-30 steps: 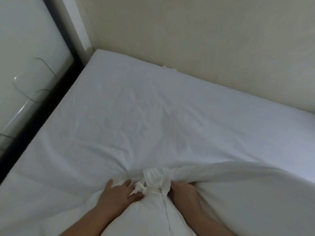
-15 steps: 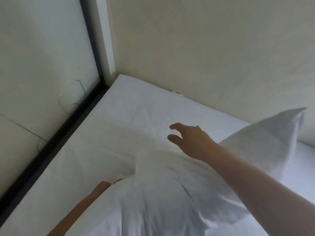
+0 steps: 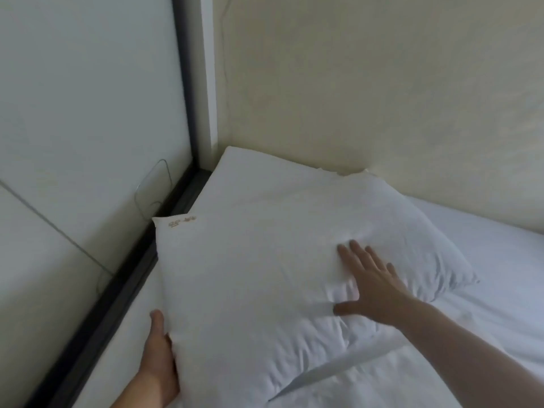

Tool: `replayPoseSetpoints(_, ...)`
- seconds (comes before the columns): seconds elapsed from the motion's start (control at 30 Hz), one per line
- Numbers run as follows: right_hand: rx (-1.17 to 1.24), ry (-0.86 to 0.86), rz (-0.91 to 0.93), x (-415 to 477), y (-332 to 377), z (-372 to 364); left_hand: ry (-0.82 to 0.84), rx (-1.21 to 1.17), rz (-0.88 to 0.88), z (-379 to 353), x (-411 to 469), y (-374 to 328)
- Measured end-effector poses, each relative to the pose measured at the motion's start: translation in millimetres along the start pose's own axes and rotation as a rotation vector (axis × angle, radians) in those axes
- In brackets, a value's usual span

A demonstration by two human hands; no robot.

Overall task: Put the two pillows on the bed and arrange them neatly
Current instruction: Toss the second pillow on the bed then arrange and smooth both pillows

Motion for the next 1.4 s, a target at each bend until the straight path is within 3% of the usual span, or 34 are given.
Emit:
replayPoseSetpoints(0.1, -0.172, 0.013, 0.027, 28, -2, -11, 0.216, 0.055, -0.049, -11, -11, 4)
replayPoseSetpoints(0.23, -0.255, -0.157, -0.018, 46, 16, -47, 0.046, 0.270, -0.317, -9, -18, 23)
replayPoseSetpoints(0.3, -0.191, -0.289, -0.044, 39, 30, -55, -0.040, 0.306, -0.347, -9, -18, 24)
replayPoseSetpoints(0.43, -0.054, -0.278, -0.145, 15, 15, 15, -0.132, 0.434, -0.408, -21, -25, -23)
replayPoseSetpoints(0.53, 0.112, -0.351, -0.107, -5, 14, 104, -0.225, 0.683, -0.667, -58, -39, -114)
replayPoseSetpoints(0.67, 0.320, -0.478, -0.123, -6, 36, 164, -0.541, 1.213, -1.115, -125, -82, -229)
replayPoseSetpoints(0.73, 0.458, -0.387, -0.200, 3, 46, 151, -0.561, 1.361, -1.236, -148, -97, -230)
replayPoseSetpoints(0.8, 0.587, -0.233, -0.277, 10, 50, 120, -0.459, 1.433, -1.140, -150, -92, -187)
replayPoseSetpoints(0.9, 0.421, -0.038, -0.377, 1, 27, 65, -0.298, 1.286, -0.663, -112, -68, -81)
replayPoseSetpoints(0.97, 0.429, 0.070, -0.537, -24, -4, 25, -0.199, 1.114, -0.384, -89, -55, -13)
replayPoseSetpoints(1.07, 0.520, 0.120, -0.762, -62, -38, -19, -0.108, 0.852, -0.196, -78, -45, 49)
replayPoseSetpoints(1.2, 0.431, 0.058, -0.755, -58, -58, -27, -0.133, 0.709, -0.419, -89, -39, 42)
replayPoseSetpoints(1.4, 0.600, -0.496, -0.656, -34, -31, 37, -0.140, 0.773, -0.986, -132, -58, -95)
Point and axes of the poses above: each hand's wrist, its own x-axis towards the middle knuckle, its own z-axis out of the back of the hand, y = z × x, the point moved 5 cm from there along x, towards the middle knuckle, and after that the axes turned 7 degrees about -y, right-handed, at the moved point
